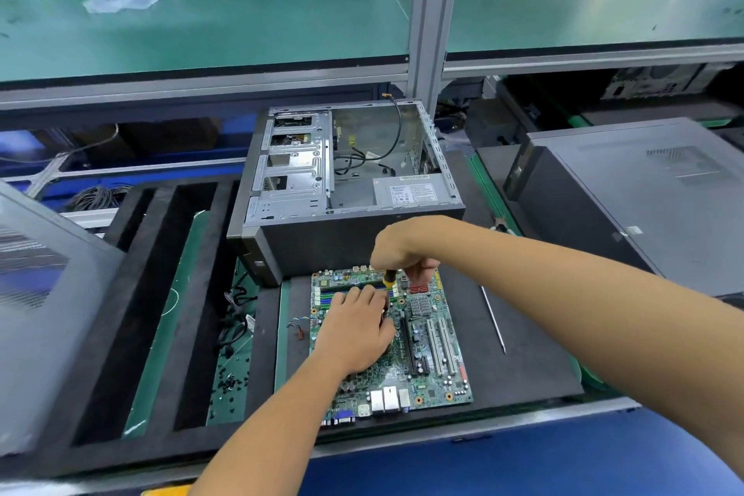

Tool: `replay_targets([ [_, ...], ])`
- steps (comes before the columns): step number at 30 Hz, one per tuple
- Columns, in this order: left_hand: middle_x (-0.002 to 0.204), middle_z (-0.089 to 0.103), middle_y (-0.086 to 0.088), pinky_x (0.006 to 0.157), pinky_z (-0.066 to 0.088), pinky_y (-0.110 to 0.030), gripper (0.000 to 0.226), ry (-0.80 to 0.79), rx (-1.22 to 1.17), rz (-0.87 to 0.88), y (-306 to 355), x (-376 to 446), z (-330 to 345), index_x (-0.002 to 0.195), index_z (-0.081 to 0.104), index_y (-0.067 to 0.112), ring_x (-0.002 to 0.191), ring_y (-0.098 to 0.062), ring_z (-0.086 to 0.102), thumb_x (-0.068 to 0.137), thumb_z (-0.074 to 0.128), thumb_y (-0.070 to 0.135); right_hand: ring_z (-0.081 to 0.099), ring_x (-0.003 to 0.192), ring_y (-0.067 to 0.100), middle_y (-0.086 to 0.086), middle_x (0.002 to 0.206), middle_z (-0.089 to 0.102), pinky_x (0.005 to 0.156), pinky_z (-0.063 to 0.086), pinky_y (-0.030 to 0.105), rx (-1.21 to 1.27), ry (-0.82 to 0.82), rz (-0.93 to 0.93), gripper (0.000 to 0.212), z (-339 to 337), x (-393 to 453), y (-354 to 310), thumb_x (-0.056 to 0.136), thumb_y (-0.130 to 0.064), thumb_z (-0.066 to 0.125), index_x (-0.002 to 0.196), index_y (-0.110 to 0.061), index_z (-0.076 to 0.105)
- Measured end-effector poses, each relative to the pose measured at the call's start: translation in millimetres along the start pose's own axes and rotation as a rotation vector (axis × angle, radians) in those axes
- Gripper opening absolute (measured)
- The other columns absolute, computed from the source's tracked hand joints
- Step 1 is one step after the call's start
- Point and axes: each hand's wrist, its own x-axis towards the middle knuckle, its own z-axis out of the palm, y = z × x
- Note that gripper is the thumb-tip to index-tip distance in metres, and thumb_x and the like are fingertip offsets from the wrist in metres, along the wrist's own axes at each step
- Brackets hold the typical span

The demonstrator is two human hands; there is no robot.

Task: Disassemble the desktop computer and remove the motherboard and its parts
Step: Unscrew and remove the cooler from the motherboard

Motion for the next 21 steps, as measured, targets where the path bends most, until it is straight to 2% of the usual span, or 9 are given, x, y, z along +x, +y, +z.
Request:
replay_targets([
  [2, 0.113, 0.047, 0.003, 0.086, 0.029, -0.035, 0.052, 0.0, 0.007, -0.007, 0, 0, 0, 0.124, 0.043, 0.019, 0.097, -0.018, 0.039, 0.09, 0.016, 0.048, 0.037, 0.033, 0.018, 0.017, 0.065, 0.054, 0.036, 0.027, 0.016, -0.054, -0.077, -0.041, 0.024, -4, -1, 3, 0.096, -0.015, 0.034, 0.086, -0.003, 0.052],
  [4, 0.112, 0.047, 0.003, 0.085, 0.03, -0.035, 0.049, -0.003, 0.003, -0.009, 0, 0, 0, 0.121, 0.043, 0.02, 0.096, -0.018, 0.038, 0.091, 0.017, 0.048, 0.042, 0.038, 0.017, 0.011, 0.065, 0.06, 0.041, 0.036, 0.021, -0.174, -0.065, -0.105, 0.029, -7, -4, 5, 0.097, -0.02, 0.04, 0.079, -0.004, 0.056],
  [6, 0.111, 0.046, 0.003, 0.084, 0.028, -0.034, 0.046, -0.008, -0.004, -0.006, 0, 0, 0, 0.119, 0.042, 0.02, 0.094, -0.017, 0.036, 0.091, 0.017, 0.048, 0.053, 0.045, 0.017, 0.006, 0.058, 0.064, 0.055, 0.05, 0.027, -0.309, -0.03, -0.172, 0.037, -8, -7, 3, 0.097, -0.022, 0.045, 0.066, -0.005, 0.058],
  [8, 0.11, 0.045, 0.003, 0.084, 0.027, -0.034, 0.046, -0.015, -0.001, -0.009, -1, 0, 0, 0.118, 0.042, 0.021, 0.093, -0.017, 0.035, 0.091, 0.017, 0.048, 0.062, 0.054, 0.021, 0.009, 0.063, 0.068, 0.063, 0.055, 0.031, -0.467, 0.003, -0.239, 0.032, -7, -10, -1, 0.094, -0.016, 0.053, 0.064, -0.006, 0.058],
  [10, 0.113, 0.045, 0.003, 0.086, 0.029, -0.035, 0.049, -0.014, -0.007, -0.013, 0, -2, 0, 0.121, 0.043, 0.019, 0.096, -0.018, 0.036, 0.091, 0.016, 0.048, 0.058, 0.057, 0.02, 0.008, 0.068, 0.065, 0.049, 0.048, 0.029, -0.703, 0.119, -0.312, 0.024, -8, -14, -6, 0.089, -0.011, 0.06, 0.067, -0.007, 0.055],
  [12, 0.114, 0.044, 0.003, 0.088, 0.03, -0.036, 0.052, -0.018, -0.012, -0.009, 0, -1, -1, 0.121, 0.045, 0.019, 0.098, -0.018, 0.037, 0.091, 0.014, 0.048, 0.045, 0.055, 0.017, 0.004, 0.064, 0.053, 0.043, 0.034, 0.026, -0.818, 0.218, -0.39, 0.027, -5, -16, -10, 0.087, -0.01, 0.063, 0.064, -0.01, 0.047],
  [14, 0.11, 0.044, 0.004, 0.087, 0.03, -0.035, 0.051, -0.012, 0.011, -0.015, 1, -2, 0, 0.113, 0.048, 0.019, 0.098, -0.018, 0.038, 0.09, 0.012, 0.047, 0.041, 0.054, 0.016, 0.002, 0.06, 0.048, 0.043, 0.034, 0.027, -0.833, 0.239, -0.452, 0.034, -1, -13, -14, 0.083, -0.012, 0.066, 0.06, -0.012, 0.041],
  [17, 0.113, 0.048, 0.004, 0.088, 0.03, -0.036, 0.049, -0.02, 0.02, -0.019, 1, 0, 0, 0.099, 0.055, 0.018, 0.1, -0.019, 0.038, 0.091, 0.015, 0.045, 0.049, 0.055, 0.017, 0.004, 0.061, 0.059, 0.044, 0.039, 0.029, -0.735, 0.26, -0.456, 0.029, 7, -9, -23, 0.08, -0.016, 0.067, 0.06, -0.012, 0.046],
  [21, 0.118, 0.047, 0.002, 0.091, 0.031, -0.037, 0.055, -0.031, 0.011, -0.015, 0, -1, -1, 0.119, 0.048, 0.018, 0.102, -0.019, 0.039, 0.091, 0.011, 0.047, 0.055, 0.039, 0.017, 0.006, 0.048, 0.057, 0.044, 0.042, 0.023, -0.428, 0.243, -0.245, 0.028, 2, -9, -16, 0.085, -0.016, 0.05, 0.058, -0.007, 0.055],
])
